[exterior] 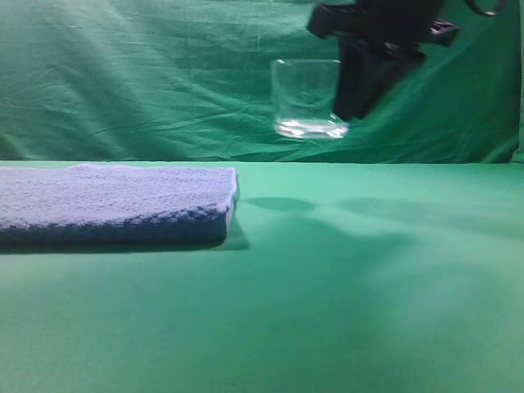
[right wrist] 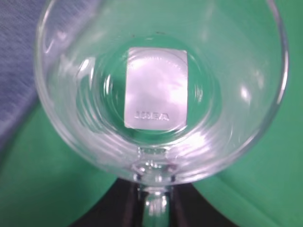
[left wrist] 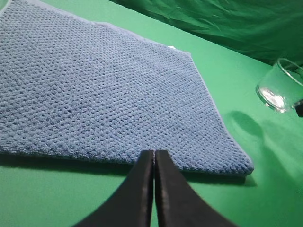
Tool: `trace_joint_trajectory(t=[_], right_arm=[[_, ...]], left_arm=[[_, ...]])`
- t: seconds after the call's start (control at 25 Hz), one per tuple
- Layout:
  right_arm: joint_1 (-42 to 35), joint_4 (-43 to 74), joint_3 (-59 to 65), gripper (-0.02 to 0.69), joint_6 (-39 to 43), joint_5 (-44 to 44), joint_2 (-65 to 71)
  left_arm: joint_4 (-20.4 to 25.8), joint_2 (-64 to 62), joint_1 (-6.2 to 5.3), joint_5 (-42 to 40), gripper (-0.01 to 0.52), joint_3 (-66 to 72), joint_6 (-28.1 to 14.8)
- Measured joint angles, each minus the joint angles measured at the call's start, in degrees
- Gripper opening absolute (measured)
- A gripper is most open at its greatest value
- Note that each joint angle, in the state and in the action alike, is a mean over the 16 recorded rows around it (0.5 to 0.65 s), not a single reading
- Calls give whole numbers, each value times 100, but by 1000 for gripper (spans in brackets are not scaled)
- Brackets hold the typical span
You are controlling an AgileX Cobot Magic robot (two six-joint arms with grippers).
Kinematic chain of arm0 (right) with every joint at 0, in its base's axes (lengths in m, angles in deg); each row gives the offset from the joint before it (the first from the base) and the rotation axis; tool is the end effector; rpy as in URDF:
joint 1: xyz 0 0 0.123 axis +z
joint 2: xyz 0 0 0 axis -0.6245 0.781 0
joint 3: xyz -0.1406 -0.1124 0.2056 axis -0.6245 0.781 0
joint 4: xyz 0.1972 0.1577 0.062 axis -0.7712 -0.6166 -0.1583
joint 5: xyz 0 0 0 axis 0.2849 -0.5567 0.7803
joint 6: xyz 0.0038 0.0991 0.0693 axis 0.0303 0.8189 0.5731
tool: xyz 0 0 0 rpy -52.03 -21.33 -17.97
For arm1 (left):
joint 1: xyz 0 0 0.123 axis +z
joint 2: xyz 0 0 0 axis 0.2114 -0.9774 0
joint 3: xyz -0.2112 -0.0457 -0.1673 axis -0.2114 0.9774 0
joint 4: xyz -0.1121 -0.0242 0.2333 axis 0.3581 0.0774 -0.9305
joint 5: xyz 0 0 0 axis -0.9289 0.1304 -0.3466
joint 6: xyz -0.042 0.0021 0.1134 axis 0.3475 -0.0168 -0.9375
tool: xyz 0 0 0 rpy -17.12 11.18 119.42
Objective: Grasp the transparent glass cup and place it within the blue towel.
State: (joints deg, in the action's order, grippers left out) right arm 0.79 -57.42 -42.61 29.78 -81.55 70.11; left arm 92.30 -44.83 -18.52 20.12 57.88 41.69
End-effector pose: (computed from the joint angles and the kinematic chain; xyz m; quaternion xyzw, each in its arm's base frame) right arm 0.3559 0.2998 0.2106 -0.3964 0.8453 0.1117 0.3403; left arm 0.0942 -0.0294 0.1857 -0.0624 0.7912 -0.2093 0.5712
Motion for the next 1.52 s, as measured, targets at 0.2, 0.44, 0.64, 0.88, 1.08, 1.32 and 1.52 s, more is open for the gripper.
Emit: trace_joint_trajectory(t=[0.2,0.44,0.64,0.88,1.08,1.32,1.52], right_arm=[[446,-29,-1210,104,0,-192,942],[710,-35,-2281,107,-4,-397,1978],[780,-29,-2739,179,-7,-464,2478],[788,105,-2901,364,-10,-702,2507],[786,337,-2921,478,18,-1223,2073],[782,693,-2922,383,213,-2311,1245],[768,916,-2923,193,558,-3253,517]], left_arm=[[0,0,0,0,0,0,0],[0,0,0,0,0,0,0],[0,0,0,0,0,0,0],[0,0,0,0,0,0,0],[0,0,0,0,0,0,0],[0,0,0,0,0,0,0],[0,0,0,0,0,0,0]])
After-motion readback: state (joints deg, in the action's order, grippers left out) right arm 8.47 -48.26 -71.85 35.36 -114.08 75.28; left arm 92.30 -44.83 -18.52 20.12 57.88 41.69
